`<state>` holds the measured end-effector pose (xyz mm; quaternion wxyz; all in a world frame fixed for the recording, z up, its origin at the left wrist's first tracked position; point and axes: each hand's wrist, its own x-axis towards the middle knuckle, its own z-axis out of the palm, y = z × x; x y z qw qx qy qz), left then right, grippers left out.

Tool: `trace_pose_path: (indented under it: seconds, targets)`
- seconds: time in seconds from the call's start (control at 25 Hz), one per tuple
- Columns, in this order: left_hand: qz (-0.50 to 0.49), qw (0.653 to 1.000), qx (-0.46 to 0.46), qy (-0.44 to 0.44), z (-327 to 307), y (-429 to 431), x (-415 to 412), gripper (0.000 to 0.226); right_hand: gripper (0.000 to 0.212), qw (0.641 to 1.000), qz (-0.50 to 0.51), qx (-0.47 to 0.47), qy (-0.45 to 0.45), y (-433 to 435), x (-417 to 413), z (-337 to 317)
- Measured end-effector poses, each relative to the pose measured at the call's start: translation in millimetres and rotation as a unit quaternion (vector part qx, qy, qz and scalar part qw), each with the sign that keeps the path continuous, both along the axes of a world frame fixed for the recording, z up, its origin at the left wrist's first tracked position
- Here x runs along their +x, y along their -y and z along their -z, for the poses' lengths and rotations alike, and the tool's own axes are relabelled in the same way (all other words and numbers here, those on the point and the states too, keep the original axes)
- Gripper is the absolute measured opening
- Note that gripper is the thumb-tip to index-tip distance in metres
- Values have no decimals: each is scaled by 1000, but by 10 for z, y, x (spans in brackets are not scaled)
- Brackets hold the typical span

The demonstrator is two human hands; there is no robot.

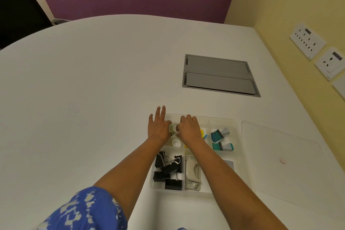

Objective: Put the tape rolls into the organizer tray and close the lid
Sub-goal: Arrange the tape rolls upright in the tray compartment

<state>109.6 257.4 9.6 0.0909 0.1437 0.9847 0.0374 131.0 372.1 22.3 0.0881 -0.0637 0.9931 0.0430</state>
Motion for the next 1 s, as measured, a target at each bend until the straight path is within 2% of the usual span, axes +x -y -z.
trace_pose_path:
  seconds: [0.12, 0.28, 0.4, 0.48, 0.56, 0.68, 0.76, 0.88, 1.0]
  targets:
    - [1, 1000, -5, 1, 6, -1, -9, 40, 29, 999, 3, 38, 5, 53, 12, -44]
    - [-4, 1000, -9, 0, 17, -4, -17, 36, 35, 995, -39, 54, -73, 118, -21, 50]
    - [-5, 1000, -23, 0, 30, -8, -9, 34, 34, 988, -82, 129, 1, 185, 44, -71]
    - [-4, 1000, -28, 2, 19, -6, 5, 35, 37, 980, -102, 171, -5, 163, 13, 23]
    - [-4, 1000, -26, 5, 5, -10, 19, 35, 38, 979, -100, 175, -17, 161, 27, -1]
    - [-12, 1000, -3, 8, -5, 4, 47, 36, 34, 990, -74, 114, -19, 127, 42, -40]
    - [-13, 1000, 10, 9, -10, 19, 70, 36, 29, 999, -23, 5, -47, 61, 33, -93]
    - [-13, 1000, 21, 4, -19, 25, 96, 37, 29, 979, 87, -135, -127, -91, -9, -172]
    - [-18, 1000, 19, -7, 9, 11, 96, 33, 25, 966, 133, -164, -146, -236, -46, -205]
